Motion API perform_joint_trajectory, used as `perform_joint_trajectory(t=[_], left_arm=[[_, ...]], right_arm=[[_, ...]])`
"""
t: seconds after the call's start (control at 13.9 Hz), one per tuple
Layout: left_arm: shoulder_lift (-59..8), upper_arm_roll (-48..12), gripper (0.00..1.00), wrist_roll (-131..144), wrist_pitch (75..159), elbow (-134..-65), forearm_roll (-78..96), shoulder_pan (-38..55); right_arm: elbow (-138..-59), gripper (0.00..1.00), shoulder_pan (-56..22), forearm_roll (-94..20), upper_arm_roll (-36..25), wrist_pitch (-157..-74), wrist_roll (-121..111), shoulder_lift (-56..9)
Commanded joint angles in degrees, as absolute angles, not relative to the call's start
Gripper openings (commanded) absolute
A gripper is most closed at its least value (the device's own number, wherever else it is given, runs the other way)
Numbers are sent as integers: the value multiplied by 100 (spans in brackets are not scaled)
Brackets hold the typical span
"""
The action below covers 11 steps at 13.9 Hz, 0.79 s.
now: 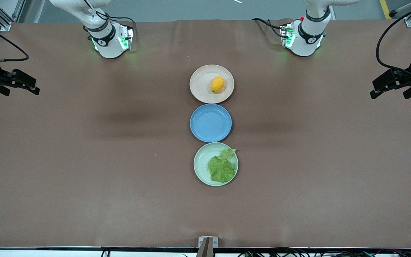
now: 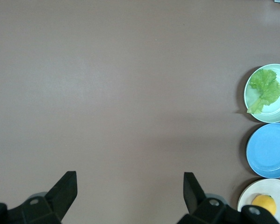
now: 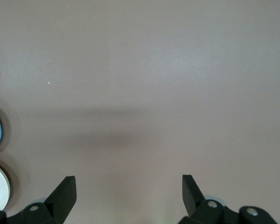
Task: Pick lemon and lettuce from plates
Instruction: 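Raise both grippers from the rest pose toward the plates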
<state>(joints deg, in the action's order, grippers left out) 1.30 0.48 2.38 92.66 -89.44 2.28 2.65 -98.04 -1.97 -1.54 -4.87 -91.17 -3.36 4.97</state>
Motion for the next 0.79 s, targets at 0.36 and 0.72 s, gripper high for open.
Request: perform_joint_trajectory(t=[0.36, 0.72], left_arm=[[123, 26, 100, 202, 9167, -8886, 264, 202], [-166, 9, 100, 281, 9167, -8868, 343, 290]], right_arm=[[-9660, 100, -185, -18, -422, -9088, -308, 267], [-9405, 100, -176, -18, -431, -9132, -378, -832]])
